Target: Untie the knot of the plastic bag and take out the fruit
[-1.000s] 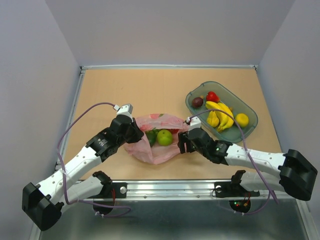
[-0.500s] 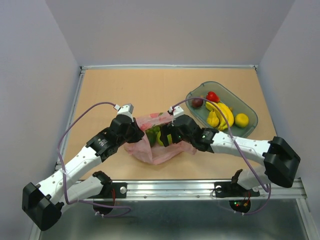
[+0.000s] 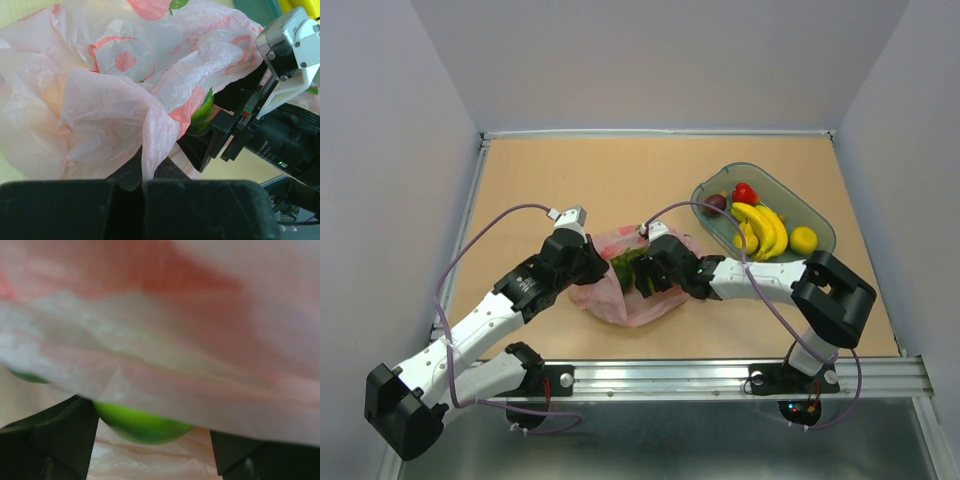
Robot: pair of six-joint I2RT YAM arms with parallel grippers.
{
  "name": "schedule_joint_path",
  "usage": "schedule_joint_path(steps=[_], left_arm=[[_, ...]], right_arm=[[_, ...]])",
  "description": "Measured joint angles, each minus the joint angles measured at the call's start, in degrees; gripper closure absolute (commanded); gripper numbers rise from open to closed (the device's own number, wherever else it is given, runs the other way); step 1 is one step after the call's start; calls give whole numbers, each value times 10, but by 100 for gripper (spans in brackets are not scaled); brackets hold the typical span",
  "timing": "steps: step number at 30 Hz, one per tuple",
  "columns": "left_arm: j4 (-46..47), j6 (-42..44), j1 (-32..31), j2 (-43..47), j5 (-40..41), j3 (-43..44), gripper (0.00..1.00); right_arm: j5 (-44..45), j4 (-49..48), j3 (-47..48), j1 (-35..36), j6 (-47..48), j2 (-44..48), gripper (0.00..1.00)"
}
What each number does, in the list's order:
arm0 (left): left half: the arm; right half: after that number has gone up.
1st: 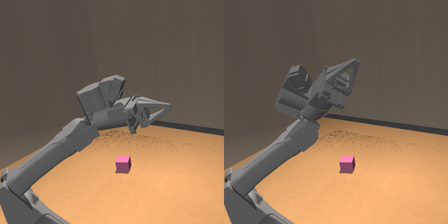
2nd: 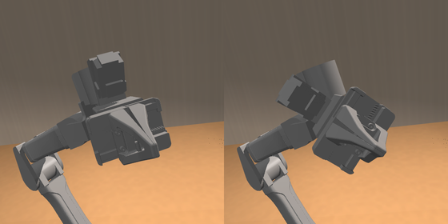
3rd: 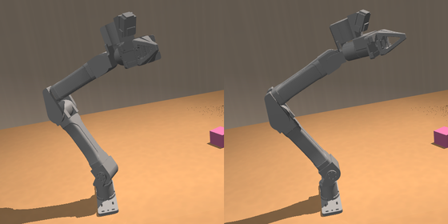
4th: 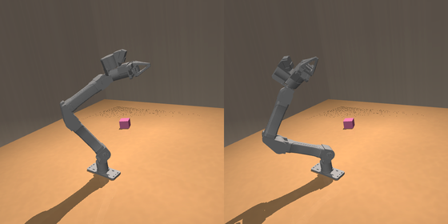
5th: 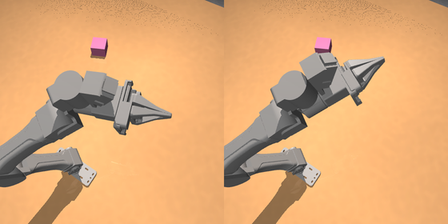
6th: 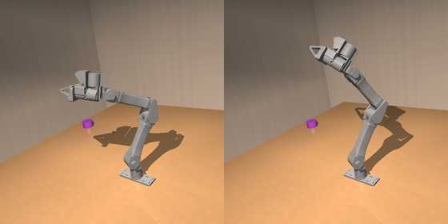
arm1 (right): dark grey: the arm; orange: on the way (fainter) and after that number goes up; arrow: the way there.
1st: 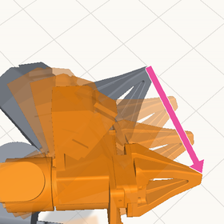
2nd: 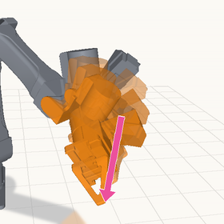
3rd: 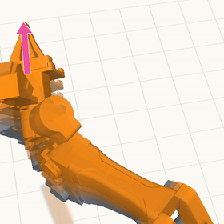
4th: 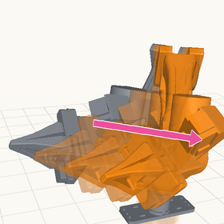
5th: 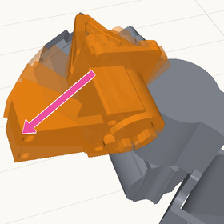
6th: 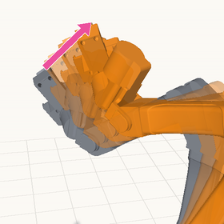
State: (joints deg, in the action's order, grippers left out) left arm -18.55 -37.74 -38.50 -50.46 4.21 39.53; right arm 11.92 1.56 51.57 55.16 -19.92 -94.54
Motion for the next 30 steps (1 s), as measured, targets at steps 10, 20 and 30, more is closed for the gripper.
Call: schedule_joint_path(steps=[10,20,30], left_arm=[[2,-13,0,9,35,-5,100],[2,-10,8,15,90,-5,100],[8,2,22,14,90,-6,100]], right_arm=[[-85,-21,1,0,37,78,92],[-193,40,46,0,77,202,95],[-64,102,124,-76,117,221,96]])
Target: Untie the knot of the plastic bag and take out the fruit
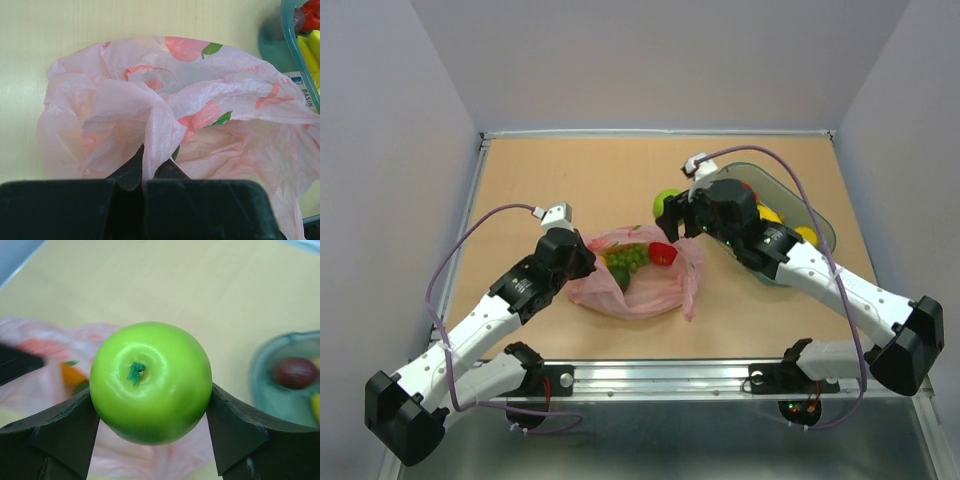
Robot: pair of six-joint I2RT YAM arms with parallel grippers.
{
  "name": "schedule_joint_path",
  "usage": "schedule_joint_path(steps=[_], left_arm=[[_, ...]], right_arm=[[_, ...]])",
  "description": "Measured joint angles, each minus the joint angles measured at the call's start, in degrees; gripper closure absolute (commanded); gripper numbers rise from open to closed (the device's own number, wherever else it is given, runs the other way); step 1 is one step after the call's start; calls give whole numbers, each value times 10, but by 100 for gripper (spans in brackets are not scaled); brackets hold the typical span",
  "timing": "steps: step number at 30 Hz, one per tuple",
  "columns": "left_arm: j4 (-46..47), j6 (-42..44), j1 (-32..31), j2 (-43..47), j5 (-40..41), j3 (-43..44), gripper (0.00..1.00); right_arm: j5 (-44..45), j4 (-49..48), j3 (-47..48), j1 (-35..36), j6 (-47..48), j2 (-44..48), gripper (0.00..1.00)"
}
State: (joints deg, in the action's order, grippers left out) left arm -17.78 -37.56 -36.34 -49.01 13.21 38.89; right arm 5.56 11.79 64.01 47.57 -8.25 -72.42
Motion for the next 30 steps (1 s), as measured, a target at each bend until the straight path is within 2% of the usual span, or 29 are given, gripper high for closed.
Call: schedule_joint_path(steps=[4,9,11,12,16,17,19,20,22,23,30], left_arm=[[0,3,1,1,-8,-2,100],[-2,3,1,17,-17,-11,100],[-2,3,1,23,-22,-11,100],[-2,3,1,24,-23,-11,100],[-4,6,1,25,-27,-11,100],[-5,7,1,26,-29,-11,100],[-7,9,1,27,-31,-11,100],[-9,11,1,27,-32,-11,100],[-13,12,1,28,-34,-11,100],[-16,13,1,31,-35,-11,100],[-23,14,1,49,-35,-11,100]], right_arm=[[55,14,3,-85,5,3,96],[71,17,3,-187,0,-18,92],[74,16,3,-219,-8,-43,84],[75,16,3,-232,-11,-60,76],[74,20,3,-259,-24,-130,65],[69,23,3,-263,-30,-150,49],[64,30,3,-266,-35,-172,30],[62,32,3,-266,-37,-177,15],[53,35,3,-268,-39,-177,3],[48,34,3,-269,-39,-175,0],[31,36,3,-269,-41,-137,0]])
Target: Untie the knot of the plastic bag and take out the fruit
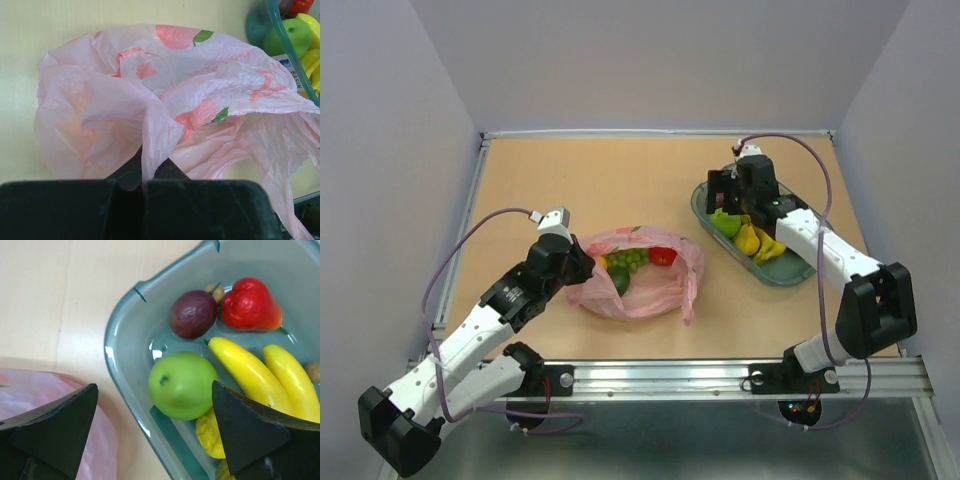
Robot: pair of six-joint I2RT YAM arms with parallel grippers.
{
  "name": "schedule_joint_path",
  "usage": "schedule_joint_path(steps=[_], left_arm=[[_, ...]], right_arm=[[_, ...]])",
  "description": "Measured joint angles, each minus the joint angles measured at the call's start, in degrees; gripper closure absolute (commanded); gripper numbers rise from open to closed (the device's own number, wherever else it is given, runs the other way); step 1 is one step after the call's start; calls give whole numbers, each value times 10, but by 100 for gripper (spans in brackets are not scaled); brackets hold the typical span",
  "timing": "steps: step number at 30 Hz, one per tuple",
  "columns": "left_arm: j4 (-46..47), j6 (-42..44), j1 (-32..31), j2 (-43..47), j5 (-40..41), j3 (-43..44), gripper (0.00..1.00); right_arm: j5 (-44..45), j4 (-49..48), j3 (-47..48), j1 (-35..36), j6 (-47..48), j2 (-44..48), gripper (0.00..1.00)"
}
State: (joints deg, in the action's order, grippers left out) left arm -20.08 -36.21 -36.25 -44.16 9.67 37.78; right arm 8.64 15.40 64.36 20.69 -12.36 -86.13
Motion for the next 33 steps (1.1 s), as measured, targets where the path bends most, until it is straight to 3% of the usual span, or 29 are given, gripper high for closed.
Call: schedule_joint_path(steps=[10,14,17,24,29,33], left_arm=[[-1,4,0,-13,0,4,100],[-1,11,0,-38,-2,17,100],[3,15,0,-53,-7,24,100],[11,19,0,-61,-17,26,100],[11,19,0,-60,-20,26,100],[11,19,0,-57,-21,26,100]], right_arm=[[-85,26,9,14,-3,103,0],[-94,37,34,94,8,106,0],[-90,37,46,195,17,101,0],[-56,41,72,370,35,39,2],[-55,43,79,419,35,-5,3],[4,41,71,419,27,-25,3]])
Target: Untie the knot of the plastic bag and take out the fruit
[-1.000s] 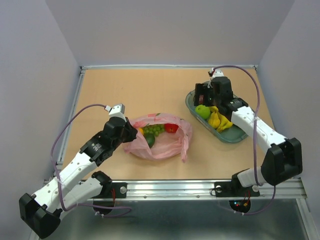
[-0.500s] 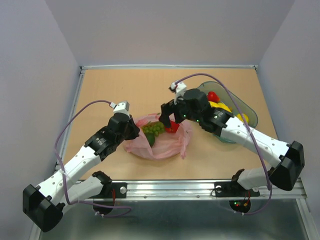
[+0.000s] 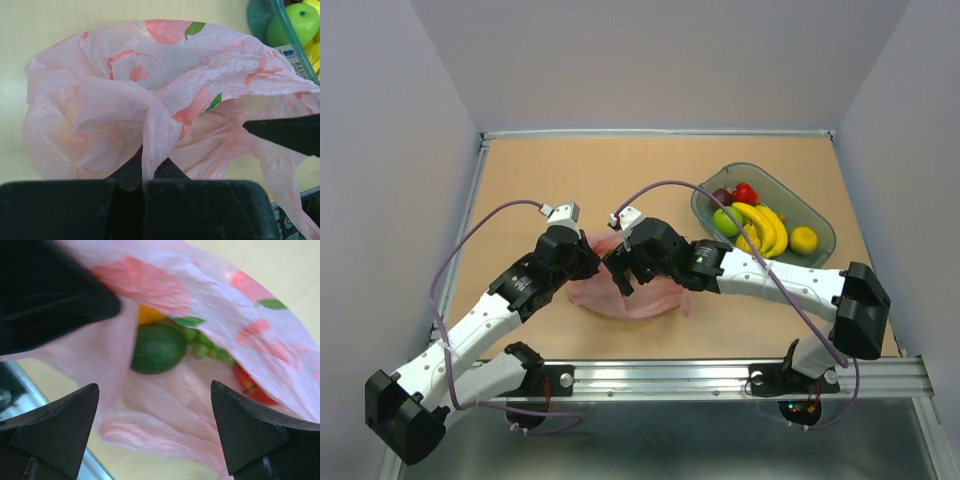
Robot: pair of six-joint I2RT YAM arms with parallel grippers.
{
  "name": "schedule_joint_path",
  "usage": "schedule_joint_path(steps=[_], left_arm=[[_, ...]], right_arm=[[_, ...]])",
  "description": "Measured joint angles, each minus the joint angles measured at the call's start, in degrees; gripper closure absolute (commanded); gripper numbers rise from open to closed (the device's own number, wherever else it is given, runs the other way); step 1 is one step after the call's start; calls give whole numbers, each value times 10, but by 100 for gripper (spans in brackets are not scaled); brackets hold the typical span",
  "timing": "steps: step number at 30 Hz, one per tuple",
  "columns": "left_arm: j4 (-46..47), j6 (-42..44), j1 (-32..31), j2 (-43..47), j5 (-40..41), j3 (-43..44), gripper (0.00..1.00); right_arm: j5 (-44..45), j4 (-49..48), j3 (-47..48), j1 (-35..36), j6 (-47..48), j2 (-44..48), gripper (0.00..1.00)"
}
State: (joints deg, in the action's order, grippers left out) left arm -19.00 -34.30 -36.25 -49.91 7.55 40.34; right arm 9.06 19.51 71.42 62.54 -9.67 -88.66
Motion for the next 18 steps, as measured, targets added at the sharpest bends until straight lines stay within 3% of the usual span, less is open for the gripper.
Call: schedule_joint_path(steps=[10,18], left_arm=[[-1,3,0,18,-4,0,100],[-1,11,0,18,-17,0,100]], right_arm=[[148,-7,-19,-51,-7,-57,4],[182,-30,-19,-112,-15,-115,4]])
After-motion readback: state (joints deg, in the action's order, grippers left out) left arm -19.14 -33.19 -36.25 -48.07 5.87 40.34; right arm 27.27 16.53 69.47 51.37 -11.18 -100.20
